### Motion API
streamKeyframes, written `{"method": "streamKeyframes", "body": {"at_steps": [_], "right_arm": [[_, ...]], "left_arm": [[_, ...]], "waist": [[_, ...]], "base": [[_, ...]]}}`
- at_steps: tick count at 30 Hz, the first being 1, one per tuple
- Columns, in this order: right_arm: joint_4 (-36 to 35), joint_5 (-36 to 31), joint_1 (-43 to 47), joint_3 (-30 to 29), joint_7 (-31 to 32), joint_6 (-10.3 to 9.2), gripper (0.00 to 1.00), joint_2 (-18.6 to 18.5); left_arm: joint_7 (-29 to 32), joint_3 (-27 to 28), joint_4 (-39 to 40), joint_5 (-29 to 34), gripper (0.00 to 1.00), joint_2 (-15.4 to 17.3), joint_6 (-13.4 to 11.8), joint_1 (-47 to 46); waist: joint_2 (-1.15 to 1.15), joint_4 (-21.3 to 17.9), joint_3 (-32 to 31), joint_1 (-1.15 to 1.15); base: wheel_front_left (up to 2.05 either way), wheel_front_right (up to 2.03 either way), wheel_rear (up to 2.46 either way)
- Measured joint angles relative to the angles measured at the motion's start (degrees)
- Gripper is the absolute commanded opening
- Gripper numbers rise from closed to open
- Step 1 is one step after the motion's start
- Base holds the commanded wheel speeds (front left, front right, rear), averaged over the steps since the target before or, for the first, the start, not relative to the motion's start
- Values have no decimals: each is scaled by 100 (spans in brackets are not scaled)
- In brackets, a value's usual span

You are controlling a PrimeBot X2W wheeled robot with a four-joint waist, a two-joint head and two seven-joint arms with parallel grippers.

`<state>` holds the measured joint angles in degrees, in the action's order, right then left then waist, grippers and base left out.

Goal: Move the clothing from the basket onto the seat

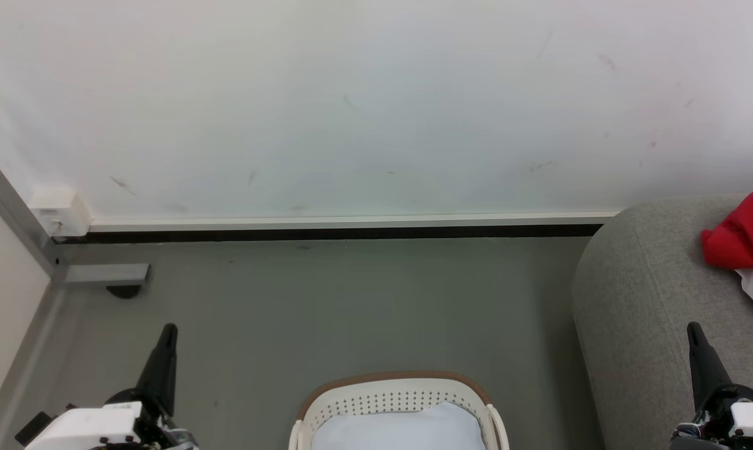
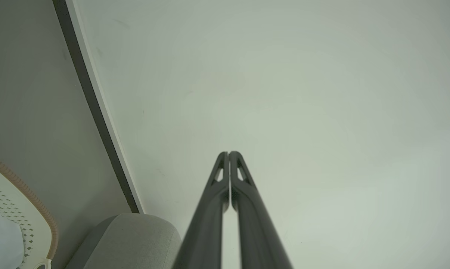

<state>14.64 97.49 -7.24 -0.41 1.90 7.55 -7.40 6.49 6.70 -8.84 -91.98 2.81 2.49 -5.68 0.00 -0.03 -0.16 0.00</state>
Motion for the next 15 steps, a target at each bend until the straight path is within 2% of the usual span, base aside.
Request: {"method": "streamKeyframes", "body": {"at_steps": [15], "right_arm": [[-13,124,1,111,-94,0,0,-99]], "left_arm": [[0,2,2,0,0,0,0,-1]], "waist": [[0,0,0,0]], "base": [[0,0,0]]}}
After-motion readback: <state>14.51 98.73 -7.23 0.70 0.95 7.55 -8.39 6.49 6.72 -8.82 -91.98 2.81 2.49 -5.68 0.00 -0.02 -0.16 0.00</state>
